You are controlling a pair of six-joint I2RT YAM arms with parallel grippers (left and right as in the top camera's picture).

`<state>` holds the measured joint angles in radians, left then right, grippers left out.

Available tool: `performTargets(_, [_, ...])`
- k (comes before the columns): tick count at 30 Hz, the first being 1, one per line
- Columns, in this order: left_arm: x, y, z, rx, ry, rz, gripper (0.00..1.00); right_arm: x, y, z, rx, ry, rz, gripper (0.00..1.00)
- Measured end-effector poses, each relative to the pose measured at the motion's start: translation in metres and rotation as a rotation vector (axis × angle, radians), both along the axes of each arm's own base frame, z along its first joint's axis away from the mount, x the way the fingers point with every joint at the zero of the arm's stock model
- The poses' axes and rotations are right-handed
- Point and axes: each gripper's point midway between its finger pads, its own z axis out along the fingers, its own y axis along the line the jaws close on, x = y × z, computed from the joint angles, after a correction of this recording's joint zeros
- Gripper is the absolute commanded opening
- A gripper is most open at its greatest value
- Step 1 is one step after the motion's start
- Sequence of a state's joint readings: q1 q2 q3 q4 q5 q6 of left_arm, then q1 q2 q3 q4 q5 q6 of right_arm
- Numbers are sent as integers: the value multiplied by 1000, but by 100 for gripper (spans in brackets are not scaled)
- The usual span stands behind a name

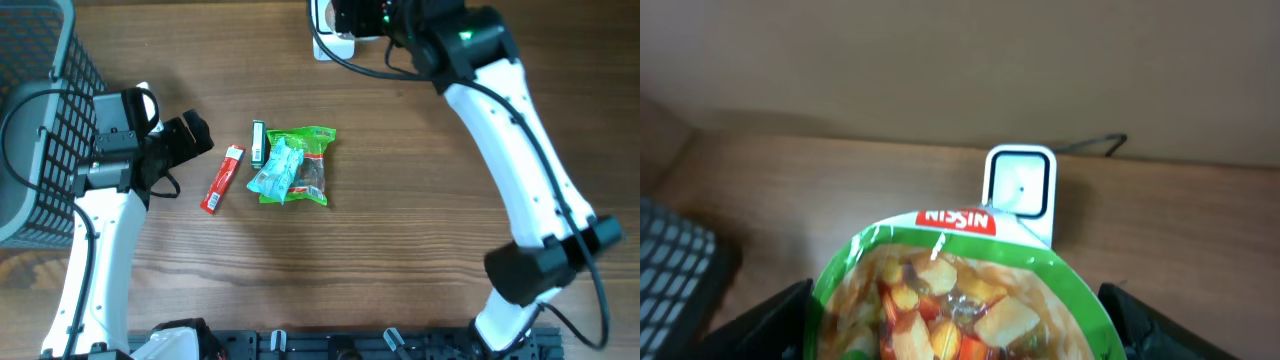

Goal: Scan the item barcode
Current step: 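Hold the noodle cup under the scanner window with the right gripper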

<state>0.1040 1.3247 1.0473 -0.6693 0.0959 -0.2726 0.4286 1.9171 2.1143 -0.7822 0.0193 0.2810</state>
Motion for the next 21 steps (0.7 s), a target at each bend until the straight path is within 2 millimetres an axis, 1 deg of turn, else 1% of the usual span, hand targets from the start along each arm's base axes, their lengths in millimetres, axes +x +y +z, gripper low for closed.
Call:
performTargets(4, [0,0,0,0,0,0,100,32,5,-26,-43,-32,-25,83])
performTargets(6, [0,0,0,0,0,0,100,48,6,-34,-64,-66,-42,81])
performTargets(12, [0,0,0,0,0,0,100,83,10,-43,-107,-179,-75,75])
performTargets(14, [0,0,0,0,0,0,100,95,12,-43,-110,-229,-82,75])
performTargets(16, [0,0,0,0,0,0,100,100,14,-44,-110,-250,-83,75])
performTargets(17, [0,0,0,0,0,0,100,108,17,-47,-110,-278,-84,75])
performTargets(19, [0,0,0,0,0,0,100,114,18,-51,-112,-300,-89,76])
performTargets(21, [0,0,0,0,0,0,100,121,20,-60,-131,-312,-92,77])
